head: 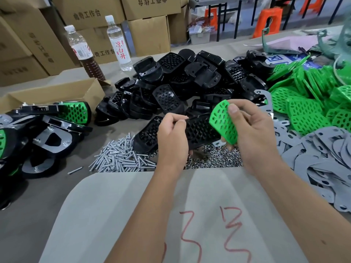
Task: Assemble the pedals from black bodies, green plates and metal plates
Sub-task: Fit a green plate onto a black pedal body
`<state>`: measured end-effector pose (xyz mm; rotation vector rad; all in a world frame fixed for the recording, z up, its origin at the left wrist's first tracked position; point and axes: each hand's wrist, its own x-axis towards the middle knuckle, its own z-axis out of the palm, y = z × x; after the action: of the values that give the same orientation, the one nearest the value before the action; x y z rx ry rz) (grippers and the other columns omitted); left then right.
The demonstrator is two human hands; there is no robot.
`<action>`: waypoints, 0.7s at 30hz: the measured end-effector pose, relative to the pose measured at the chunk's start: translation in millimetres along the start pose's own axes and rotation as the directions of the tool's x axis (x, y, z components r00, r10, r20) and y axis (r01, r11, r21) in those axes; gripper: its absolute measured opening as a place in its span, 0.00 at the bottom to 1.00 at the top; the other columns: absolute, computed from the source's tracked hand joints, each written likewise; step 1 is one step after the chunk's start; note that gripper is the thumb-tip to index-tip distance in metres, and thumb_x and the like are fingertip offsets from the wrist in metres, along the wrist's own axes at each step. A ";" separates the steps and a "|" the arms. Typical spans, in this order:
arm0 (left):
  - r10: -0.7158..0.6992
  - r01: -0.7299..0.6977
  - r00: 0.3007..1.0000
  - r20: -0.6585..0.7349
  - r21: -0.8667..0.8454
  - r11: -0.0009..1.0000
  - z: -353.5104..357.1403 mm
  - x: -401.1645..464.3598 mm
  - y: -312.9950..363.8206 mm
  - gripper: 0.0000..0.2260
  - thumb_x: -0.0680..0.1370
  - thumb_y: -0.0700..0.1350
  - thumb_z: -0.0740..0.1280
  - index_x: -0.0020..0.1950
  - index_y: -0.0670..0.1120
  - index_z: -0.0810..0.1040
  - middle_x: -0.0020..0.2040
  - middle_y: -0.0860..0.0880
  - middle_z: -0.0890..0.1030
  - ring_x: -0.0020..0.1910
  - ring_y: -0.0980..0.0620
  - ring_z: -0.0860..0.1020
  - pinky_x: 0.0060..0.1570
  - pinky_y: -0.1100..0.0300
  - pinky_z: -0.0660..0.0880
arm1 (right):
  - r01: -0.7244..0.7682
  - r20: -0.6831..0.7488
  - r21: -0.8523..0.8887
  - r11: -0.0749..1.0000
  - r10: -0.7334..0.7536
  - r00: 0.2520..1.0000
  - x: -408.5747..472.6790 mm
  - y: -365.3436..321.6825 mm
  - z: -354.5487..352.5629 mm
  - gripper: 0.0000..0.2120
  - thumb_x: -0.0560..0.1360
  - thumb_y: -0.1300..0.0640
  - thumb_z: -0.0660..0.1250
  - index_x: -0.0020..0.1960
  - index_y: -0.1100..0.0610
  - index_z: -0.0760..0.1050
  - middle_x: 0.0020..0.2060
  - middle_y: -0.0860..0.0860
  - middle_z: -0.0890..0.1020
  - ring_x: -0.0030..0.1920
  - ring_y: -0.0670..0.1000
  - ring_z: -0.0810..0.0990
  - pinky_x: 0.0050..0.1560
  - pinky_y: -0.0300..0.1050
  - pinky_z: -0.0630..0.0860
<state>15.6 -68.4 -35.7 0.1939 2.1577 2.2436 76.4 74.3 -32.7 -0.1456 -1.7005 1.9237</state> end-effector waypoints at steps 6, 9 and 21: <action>-0.018 0.018 1.000 0.020 0.017 1.000 0.1 0.3 0.8 0.10 0.74 0.50 0.58 0.40 0.50 0.78 0.40 0.46 0.77 0.36 0.47 0.77 0.22 0.60 0.69 | -0.010 0.079 -0.127 0.992 0.020 0.997 -0.6 -0.2 -0.3 0.10 0.84 0.54 0.66 0.52 0.41 0.82 0.38 0.48 0.83 0.27 0.50 0.79 0.22 0.43 0.73; 0.004 -0.006 0.999 0.047 0.050 0.999 -0.7 0.1 0.8 0.11 0.75 0.50 0.57 0.41 0.50 0.77 0.39 0.47 0.78 0.37 0.46 0.77 0.23 0.59 0.68 | 0.062 0.178 -0.296 0.953 -0.009 0.984 -2.3 0.8 1.3 0.11 0.82 0.55 0.69 0.56 0.38 0.82 0.46 0.43 0.83 0.39 0.44 0.81 0.37 0.41 0.78; 0.122 -0.131 0.988 0.098 0.095 0.987 0.4 -4.4 0.3 0.13 0.77 0.51 0.57 0.46 0.43 0.74 0.36 0.53 0.77 0.36 0.51 0.75 0.30 0.54 0.69 | 0.226 0.214 -0.598 0.769 -0.119 0.970 -7.5 -0.9 17.0 0.09 0.78 0.53 0.74 0.58 0.51 0.80 0.47 0.38 0.81 0.49 0.41 0.78 0.50 0.37 0.72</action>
<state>20.1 -68.4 -35.8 0.4391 2.2723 2.1415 75.6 55.8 -30.7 -0.0693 -2.3231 1.2007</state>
